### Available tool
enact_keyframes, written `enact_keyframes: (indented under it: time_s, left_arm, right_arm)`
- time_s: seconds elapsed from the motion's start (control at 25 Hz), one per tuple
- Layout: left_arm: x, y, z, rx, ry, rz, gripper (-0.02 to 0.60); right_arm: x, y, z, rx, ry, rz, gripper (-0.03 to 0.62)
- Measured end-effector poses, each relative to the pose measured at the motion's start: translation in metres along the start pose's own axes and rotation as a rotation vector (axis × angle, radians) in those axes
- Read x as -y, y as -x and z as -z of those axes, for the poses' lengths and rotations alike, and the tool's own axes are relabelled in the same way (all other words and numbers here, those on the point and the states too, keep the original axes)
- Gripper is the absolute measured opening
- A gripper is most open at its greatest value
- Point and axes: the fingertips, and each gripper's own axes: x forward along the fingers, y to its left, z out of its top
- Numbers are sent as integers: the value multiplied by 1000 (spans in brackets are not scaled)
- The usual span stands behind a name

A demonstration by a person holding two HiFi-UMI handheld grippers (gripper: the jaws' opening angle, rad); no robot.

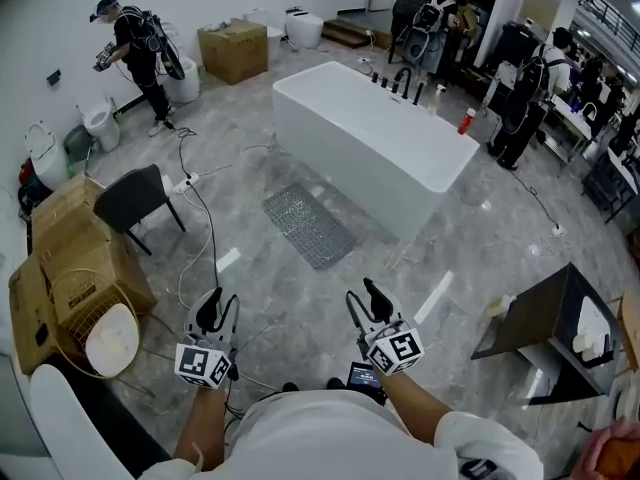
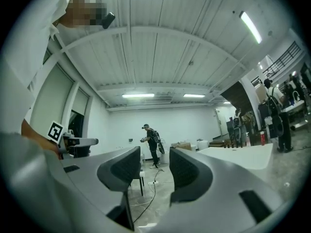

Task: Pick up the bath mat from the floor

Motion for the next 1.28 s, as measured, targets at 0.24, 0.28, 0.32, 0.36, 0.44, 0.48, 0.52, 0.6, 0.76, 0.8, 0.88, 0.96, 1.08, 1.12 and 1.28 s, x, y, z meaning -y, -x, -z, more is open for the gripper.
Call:
enact_keyframes:
  time_s: [0.24,0.28,0.32,0.36,0.44,0.48,0.52,0.6,0.76,0.8,0.88,0.96,1.08,1.12,1.28]
  left_arm:
    - [-21,10,-1,14,12,23,140]
    - [-24,11,-1,19,15,28,140]
    - [-26,12,-1,22,17,33,140]
    - [-27,13,-1,26,19,40,140]
    - [-29,14,1,33,25,53,138]
    - [-30,14,2,34,30,58,138]
    - [-31,13,5,33,36,60,138]
    - [-34,14,13,26,54,56,138]
    - [-43,13,22,30,76,34,138]
    - [-48,11,24,29,82,27,138]
    - [-58,4,28,22,89,14,137]
    - [-71,-5,32,11,91,1,137]
    - [-93,-24,31,7,78,-10,137]
    - [-99,-32,30,4,72,-13,137]
    - [-129,-73,25,-7,63,-41,137]
  right_arm:
    - [-13,-6,1,-2,30,48,202]
    - [-15,-9,2,-5,32,52,198]
    - [-18,-11,5,-7,33,53,195]
    - [-21,-12,8,-10,33,53,193]
    - [-27,-13,13,-19,35,55,192]
    - [-30,-14,16,-24,34,56,192]
    - [-32,-16,17,-28,34,57,192]
    - [-37,-16,19,-32,36,54,192]
    - [-36,-21,28,-41,36,52,192]
    - [-32,-25,30,-43,33,53,192]
    - [-26,-40,34,-41,20,50,192]
    - [-24,-58,38,-35,8,40,192]
    - [-18,-93,45,-27,0,21,192]
    - [-13,-105,46,-25,-5,16,192]
    - [17,-157,43,-10,-23,-7,192]
